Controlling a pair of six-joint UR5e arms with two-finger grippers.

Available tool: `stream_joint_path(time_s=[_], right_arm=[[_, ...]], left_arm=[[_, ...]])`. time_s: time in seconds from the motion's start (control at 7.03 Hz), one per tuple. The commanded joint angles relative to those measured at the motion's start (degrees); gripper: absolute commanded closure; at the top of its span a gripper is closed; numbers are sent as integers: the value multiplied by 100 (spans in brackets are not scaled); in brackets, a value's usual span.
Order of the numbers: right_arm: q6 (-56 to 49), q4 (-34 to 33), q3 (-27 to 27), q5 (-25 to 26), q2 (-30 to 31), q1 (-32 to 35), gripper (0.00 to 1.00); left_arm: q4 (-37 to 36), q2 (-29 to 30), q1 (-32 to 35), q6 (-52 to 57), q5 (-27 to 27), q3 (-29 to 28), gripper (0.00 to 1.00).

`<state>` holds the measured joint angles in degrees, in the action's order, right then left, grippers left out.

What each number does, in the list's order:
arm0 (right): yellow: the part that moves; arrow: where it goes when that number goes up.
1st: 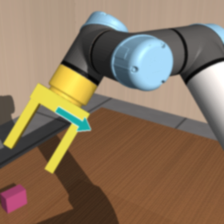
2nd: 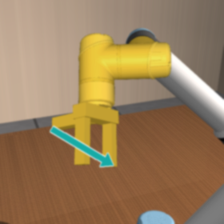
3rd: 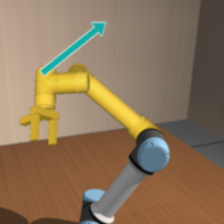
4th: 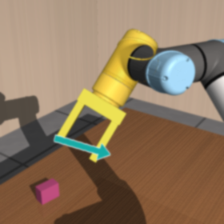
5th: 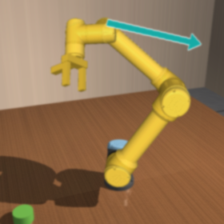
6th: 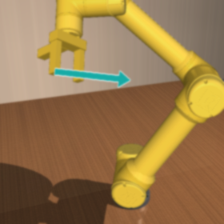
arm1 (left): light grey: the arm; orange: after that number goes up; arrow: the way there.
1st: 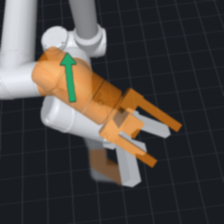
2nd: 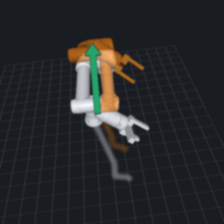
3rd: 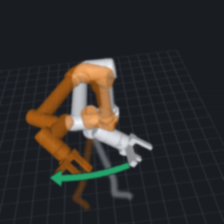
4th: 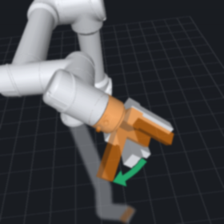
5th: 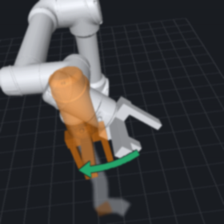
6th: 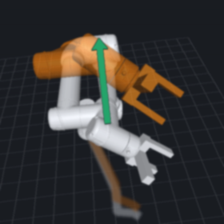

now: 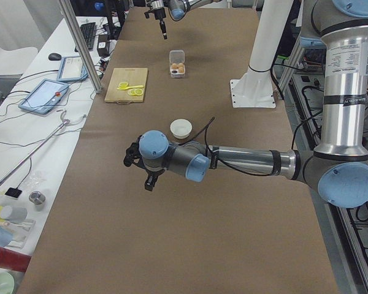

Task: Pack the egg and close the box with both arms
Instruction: 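Move the right gripper toward the open lid of the egg box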

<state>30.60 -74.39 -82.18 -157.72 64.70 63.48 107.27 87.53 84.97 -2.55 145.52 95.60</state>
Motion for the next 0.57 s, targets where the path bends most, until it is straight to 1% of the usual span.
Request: stream_joint_path(time_s=[0.0,0.43], right_arm=[[-1,4,202,101,-54,-282,77],[8,4,255,119,-89,-581,88]], left_arm=[[-4,9,11,0,-7,2,2],[-48,9,37,0,-7,11,2]])
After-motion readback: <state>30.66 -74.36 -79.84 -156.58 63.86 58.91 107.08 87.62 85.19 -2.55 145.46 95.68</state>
